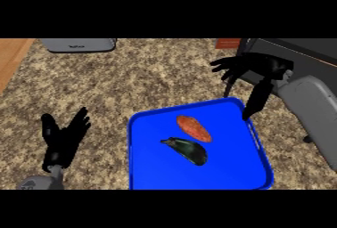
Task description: Pick the sweet potato from the tray and place it in the tiered shelf
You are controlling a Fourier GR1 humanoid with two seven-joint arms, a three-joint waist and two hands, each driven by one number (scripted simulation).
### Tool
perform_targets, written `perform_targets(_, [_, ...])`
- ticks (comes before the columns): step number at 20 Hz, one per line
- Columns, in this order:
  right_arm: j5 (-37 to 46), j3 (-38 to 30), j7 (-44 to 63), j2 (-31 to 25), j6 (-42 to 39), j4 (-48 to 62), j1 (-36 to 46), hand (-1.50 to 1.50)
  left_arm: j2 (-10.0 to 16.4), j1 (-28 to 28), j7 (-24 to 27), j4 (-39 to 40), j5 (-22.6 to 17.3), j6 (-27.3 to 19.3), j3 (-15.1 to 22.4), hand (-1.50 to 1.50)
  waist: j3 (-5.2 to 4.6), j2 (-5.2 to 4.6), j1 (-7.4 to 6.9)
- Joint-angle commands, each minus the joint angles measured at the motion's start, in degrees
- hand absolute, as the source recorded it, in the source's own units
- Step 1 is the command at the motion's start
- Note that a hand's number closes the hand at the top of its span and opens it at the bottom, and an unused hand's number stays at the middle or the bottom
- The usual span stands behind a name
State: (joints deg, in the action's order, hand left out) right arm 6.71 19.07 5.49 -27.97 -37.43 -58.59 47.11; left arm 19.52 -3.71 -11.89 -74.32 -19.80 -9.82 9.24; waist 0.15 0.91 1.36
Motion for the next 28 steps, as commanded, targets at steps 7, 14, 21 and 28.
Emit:
perform_targets(7, [8.2,6.8,7.3,11.9,2.6,-4.5,-1.9,-1.5,-0.8,0.6,-1.3,-1.4,1.3,0.3,-1.0,0.0,-0.15,-0.94,-1.76])
perform_targets(14, [13.5,6.5,14.7,12.3,3.2,-15.4,-11.0,-1.5,-1.1,-1.2,-1.6,0.6,2.6,2.0,-3.7,0.0,-0.15,-0.82,-1.09])
perform_targets(21, [21.0,4.4,13.6,15.6,2.2,-14.9,-10.9,-1.5,-3.2,-0.5,-5.2,-3.7,4.1,2.0,-4.8,0.0,-0.14,-0.88,-1.5])
perform_targets(28, [29.0,5.4,6.4,16.3,7.0,-10.4,-16.1,-1.5,-1.8,1.4,-3.9,-3.4,3.4,6.6,-8.5,0.0,-0.14,-0.93,-1.64])
